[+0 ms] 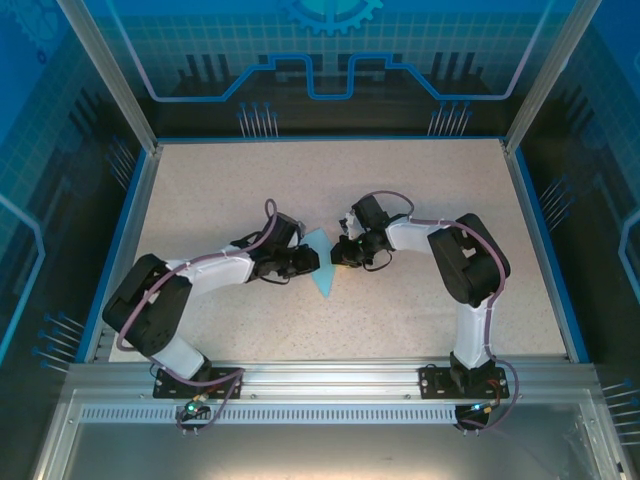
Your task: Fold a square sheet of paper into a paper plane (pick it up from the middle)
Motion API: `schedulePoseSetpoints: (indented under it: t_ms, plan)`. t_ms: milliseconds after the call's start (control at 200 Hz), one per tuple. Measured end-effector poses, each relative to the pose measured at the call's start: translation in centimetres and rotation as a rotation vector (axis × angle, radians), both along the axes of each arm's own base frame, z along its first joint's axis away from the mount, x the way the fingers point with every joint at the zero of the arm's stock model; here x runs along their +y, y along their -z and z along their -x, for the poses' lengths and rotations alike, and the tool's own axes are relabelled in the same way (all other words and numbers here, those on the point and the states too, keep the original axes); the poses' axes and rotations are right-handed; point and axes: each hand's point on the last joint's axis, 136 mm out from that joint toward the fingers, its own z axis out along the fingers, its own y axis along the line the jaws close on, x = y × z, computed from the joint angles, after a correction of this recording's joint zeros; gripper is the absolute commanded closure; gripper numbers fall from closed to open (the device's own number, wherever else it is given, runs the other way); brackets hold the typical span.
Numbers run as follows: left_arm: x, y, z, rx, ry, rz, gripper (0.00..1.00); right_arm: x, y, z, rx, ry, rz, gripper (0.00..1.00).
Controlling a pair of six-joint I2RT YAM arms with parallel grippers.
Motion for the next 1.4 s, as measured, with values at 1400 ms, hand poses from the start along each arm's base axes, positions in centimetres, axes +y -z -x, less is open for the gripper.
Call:
schedulePoseSetpoints:
  t_ms: [1400]
  plan:
    - [1.9, 4.4, -0.4, 0.100, -0.106, -0.154, 0.98, -0.1, -0.3, -0.7, 0.005, -0.017, -0.054, 0.84]
